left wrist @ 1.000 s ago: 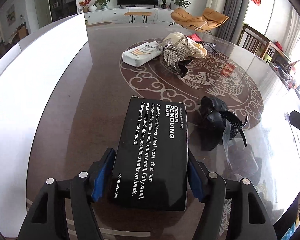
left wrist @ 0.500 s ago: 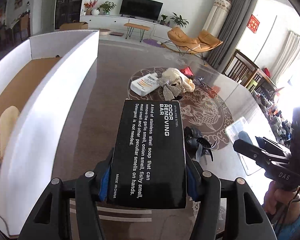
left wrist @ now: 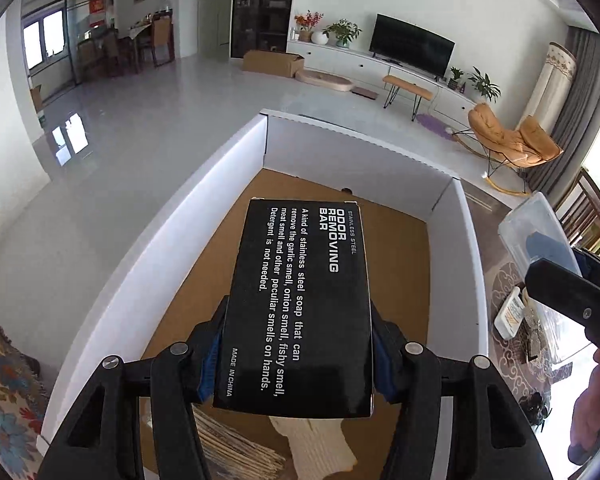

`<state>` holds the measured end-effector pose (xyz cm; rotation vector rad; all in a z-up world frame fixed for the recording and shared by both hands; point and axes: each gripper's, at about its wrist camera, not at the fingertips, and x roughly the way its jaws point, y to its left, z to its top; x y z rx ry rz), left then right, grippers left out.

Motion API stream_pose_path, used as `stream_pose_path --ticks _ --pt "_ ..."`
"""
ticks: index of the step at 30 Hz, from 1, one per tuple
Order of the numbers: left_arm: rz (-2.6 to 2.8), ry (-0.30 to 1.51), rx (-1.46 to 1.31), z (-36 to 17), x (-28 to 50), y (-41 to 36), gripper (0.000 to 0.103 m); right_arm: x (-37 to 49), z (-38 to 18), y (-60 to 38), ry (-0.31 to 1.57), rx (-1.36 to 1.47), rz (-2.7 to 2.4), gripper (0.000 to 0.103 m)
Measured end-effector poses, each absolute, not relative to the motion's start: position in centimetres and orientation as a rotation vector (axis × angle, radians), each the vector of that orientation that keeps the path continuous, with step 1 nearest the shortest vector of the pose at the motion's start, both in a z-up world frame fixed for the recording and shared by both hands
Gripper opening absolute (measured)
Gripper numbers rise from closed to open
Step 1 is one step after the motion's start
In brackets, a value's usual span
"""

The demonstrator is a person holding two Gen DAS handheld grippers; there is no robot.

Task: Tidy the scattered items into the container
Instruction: 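Carry the black box and clear plastic box toward the container, then open both tools to drop the black box and plastic box into the container, then move both open tools back over the table toward the remaining items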

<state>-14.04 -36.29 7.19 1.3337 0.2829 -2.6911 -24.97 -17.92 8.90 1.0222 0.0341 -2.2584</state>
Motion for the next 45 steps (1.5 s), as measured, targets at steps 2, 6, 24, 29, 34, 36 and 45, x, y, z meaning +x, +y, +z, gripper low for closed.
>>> stream_pose_path --ticks 2,6,24,29,34,36,45 --pt "-2.653 0.308 1.361 5.8 -15.6 -37.5 0.058 -27.8 7.0 -20.7 0.103 1.096 -2.250 0.063" --pt "-2.565 0.323 1.472 2.4 -17.8 -38.3 0.059 -31.7 2.3 -23.8 0.169 1.282 -2.212 0.063" --pt "-2.983 0.178 1.195 12.0 -6.6 -20.7 0.094 -20.1 6.5 -3.0 0.030 0.996 -2.524 0.079" --pt "-3.127 0.258 1.308 5.8 -2.6 -9.7 0.102 -11.7 1.5 12.1 -0.011 1.149 -2.714 0.079" --pt "-3.014 0.065 1.541 -2.6 -4.3 -3.3 0.102 -4.8 -3.7 24.5 -0.163 1.435 -2.874 0.079" --pt "-3.018 0.001 1.544 -3.8 -3.9 -2.8 0.102 -2.4 -4.7 27.2 -0.229 1.478 -2.899 0.079" --pt "-2.988 -0.016 1.540 -6.2 -4.3 -3.1 0.102 0.3 -6.9 25.6 -0.160 1.463 -2.959 0.082"
